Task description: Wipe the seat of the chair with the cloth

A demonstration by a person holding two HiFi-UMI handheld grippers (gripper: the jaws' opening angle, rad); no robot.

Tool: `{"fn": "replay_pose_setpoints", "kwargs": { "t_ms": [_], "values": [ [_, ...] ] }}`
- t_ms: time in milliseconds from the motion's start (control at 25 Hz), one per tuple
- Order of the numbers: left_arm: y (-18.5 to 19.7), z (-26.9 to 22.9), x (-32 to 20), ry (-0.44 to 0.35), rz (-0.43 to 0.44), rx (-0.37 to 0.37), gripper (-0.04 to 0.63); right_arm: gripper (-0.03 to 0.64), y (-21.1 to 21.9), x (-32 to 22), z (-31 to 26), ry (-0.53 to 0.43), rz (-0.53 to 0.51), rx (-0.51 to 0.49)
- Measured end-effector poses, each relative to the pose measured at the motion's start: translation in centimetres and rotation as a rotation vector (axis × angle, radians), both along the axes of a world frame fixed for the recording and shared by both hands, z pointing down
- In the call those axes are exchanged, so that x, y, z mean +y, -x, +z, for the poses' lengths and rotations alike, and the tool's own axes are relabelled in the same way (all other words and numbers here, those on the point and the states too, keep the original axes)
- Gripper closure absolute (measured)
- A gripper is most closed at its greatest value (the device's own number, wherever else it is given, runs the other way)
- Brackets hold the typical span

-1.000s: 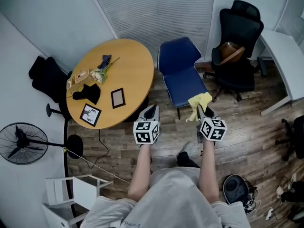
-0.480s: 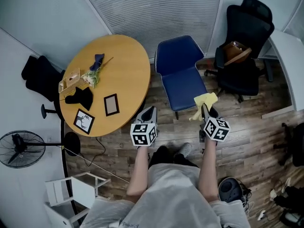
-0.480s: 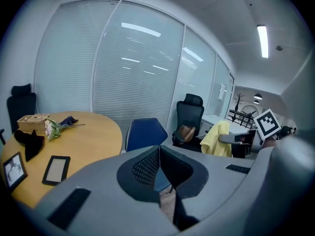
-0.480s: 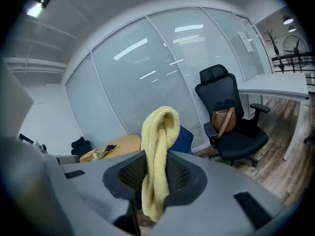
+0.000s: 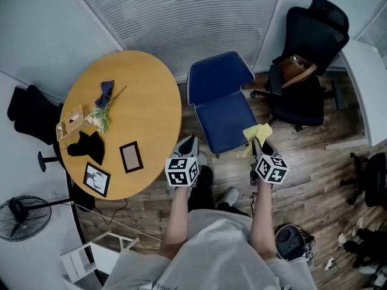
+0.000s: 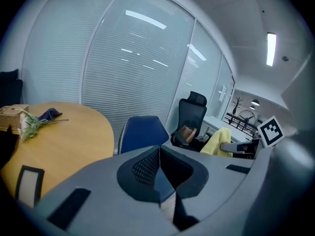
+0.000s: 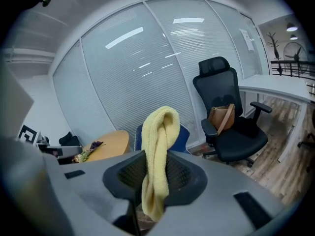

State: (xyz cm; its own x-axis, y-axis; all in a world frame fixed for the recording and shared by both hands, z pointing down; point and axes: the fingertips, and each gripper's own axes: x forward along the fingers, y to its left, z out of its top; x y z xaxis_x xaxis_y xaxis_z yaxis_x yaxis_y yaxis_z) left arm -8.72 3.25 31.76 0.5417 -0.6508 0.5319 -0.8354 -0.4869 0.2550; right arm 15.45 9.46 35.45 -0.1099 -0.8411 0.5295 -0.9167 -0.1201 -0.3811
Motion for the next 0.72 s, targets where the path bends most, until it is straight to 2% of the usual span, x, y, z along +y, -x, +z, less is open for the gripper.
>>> {"fn": "replay_pose_setpoints", "kwargs": {
  "t_ms": [200,400,560,720],
  "values": [
    [-0.4,2.2,-5.5,0.054,0.042,-0.018,0.566,0.514,0.0,-4.8,3.0,0.091,-0.011,0.027],
    [-1.1,5.2,-9.8,0.113,0.059,-0.002,0.566,0.514,-1.1,-10.2,6.4,0.164,-0.021,0.058],
    [-2.3,8.3,-11.8,0.169,0.091,0.004,0.566,0.514,-2.1,-14.0,9.0,0.19,-0.013,0.047],
    [-3.2,10.8,-12.6,0.205,0.15,-0.034,0.566,0.514,-3.1,-18.0,12.5,0.197,-0.009,0.025]
  ]
}}
